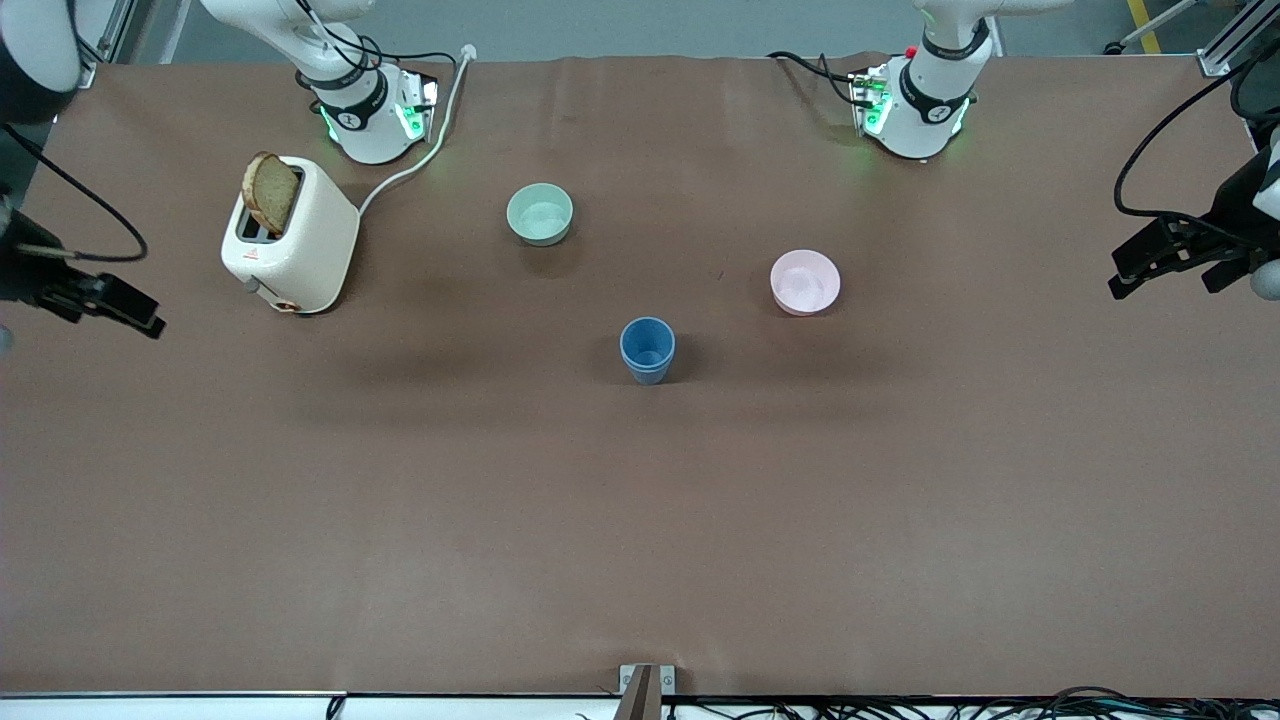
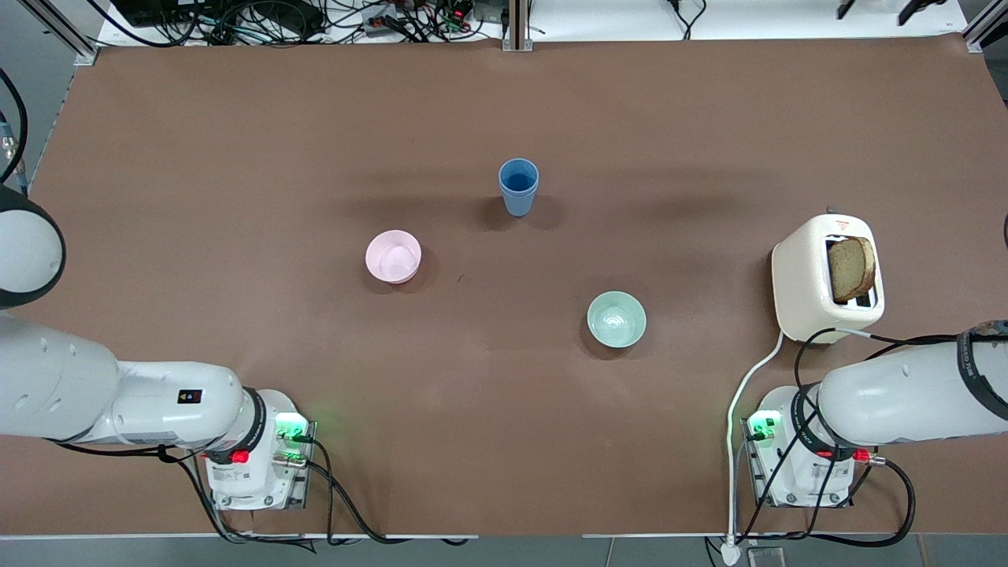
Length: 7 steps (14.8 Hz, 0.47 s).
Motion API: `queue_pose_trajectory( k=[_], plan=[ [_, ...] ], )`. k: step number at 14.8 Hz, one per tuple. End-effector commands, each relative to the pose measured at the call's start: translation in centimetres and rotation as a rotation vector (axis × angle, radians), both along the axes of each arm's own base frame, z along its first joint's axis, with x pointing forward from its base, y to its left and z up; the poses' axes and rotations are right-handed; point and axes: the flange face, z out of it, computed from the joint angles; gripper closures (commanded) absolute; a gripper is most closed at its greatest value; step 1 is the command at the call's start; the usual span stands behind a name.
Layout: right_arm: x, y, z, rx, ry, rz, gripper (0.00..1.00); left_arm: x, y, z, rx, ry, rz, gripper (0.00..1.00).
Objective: Stack blue cups with both arms
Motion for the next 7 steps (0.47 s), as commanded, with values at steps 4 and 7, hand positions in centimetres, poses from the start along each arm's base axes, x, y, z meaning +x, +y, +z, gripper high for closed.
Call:
queue_pose_trajectory(
  k=[4, 7],
  plan=[
    [-2.0, -0.7, 6.6, -0.026, 0.006, 0.093, 0.0, -0.5, -0.2, 0.7, -0.009, 0.008, 0.001, 0.0],
    [-3.0, -0.4, 5.8, -0.011, 0.092, 0.168, 0.0, -0.5, -0.1, 0.7, -0.009, 0.008, 0.003, 0.0]
  ],
)
